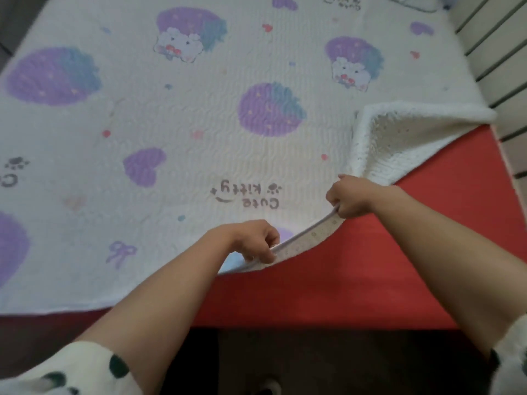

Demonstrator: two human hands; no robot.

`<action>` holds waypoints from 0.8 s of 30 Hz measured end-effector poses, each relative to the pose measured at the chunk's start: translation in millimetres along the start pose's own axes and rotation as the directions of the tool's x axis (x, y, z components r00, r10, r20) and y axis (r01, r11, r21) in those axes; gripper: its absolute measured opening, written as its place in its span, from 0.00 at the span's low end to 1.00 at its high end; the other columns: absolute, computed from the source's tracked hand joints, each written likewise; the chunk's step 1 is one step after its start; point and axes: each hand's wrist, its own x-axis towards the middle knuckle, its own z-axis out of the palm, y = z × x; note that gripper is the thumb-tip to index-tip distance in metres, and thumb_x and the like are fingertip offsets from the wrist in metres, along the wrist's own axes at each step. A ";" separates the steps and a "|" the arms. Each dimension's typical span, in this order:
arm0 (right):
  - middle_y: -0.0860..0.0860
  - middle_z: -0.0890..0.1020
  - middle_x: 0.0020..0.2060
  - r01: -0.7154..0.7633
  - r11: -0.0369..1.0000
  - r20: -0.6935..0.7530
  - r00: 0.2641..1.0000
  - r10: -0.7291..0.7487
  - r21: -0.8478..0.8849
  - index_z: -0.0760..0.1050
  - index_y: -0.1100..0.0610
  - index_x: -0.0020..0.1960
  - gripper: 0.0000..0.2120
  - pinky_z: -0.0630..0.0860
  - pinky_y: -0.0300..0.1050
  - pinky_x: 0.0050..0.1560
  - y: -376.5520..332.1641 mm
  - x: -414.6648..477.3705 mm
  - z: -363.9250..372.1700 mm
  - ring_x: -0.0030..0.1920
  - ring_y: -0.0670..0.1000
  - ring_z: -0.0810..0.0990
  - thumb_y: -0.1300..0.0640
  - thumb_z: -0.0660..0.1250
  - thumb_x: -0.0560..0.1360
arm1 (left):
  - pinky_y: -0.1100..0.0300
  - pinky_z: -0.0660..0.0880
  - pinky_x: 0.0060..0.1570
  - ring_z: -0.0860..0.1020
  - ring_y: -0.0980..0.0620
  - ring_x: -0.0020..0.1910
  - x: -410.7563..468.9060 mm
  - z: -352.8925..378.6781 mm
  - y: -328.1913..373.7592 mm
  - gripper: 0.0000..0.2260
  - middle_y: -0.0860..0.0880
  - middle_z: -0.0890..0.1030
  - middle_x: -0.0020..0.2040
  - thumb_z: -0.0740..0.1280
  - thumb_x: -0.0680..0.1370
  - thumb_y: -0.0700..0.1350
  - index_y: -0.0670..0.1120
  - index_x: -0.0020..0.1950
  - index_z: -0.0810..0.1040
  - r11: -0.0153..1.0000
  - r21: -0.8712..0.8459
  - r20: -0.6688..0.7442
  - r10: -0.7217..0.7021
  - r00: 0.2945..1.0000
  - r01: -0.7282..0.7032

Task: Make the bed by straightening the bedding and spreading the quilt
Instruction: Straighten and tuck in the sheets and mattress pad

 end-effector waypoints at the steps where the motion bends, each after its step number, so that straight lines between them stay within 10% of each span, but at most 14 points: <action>1: 0.49 0.72 0.29 -0.015 1.000 0.017 1.000 0.015 0.009 0.66 0.55 0.29 0.08 0.74 0.51 0.58 -1.9 -18.7 9.0 0.36 0.51 0.72 0.65 0.60 0.64 | 0.61 0.67 0.29 0.68 0.53 0.29 -2.7 16.1 2.4 0.14 0.51 0.68 0.30 0.68 0.70 0.36 0.48 0.32 0.66 0.999 0.046 -0.007 0.002 1.000 -0.002; 5: 0.50 0.71 0.31 -0.043 0.999 0.101 0.994 0.044 -0.014 0.65 0.54 0.30 0.11 0.68 0.46 0.35 -15.0 -88.2 50.9 0.38 0.54 0.73 0.64 0.62 0.67 | 0.61 0.66 0.35 0.75 0.49 0.39 -10.8 81.2 3.6 0.08 0.51 0.75 0.37 0.69 0.70 0.41 0.49 0.38 0.71 0.931 0.364 -0.147 0.042 0.988 0.015; 13: 0.52 0.79 0.48 -0.050 0.996 0.066 0.996 0.055 -0.072 0.69 0.51 0.43 0.06 0.71 0.46 0.42 -41.7 -131.1 152.9 0.49 0.56 0.78 0.62 0.62 0.72 | 0.55 0.71 0.48 0.76 0.42 0.58 4.0 153.3 -4.0 0.13 0.45 0.77 0.57 0.64 0.74 0.41 0.48 0.59 0.72 0.696 0.683 -0.311 0.004 0.950 0.221; 24: 0.55 0.74 0.56 -0.091 0.988 0.058 0.995 0.084 0.125 0.73 0.57 0.58 0.13 0.69 0.47 0.47 -34.2 -127.4 232.3 0.56 0.59 0.76 0.64 0.58 0.75 | 0.53 0.71 0.51 0.73 0.45 0.61 30.7 184.1 -18.0 0.16 0.47 0.72 0.61 0.64 0.74 0.44 0.47 0.61 0.67 0.714 0.660 -0.316 -0.020 0.949 0.235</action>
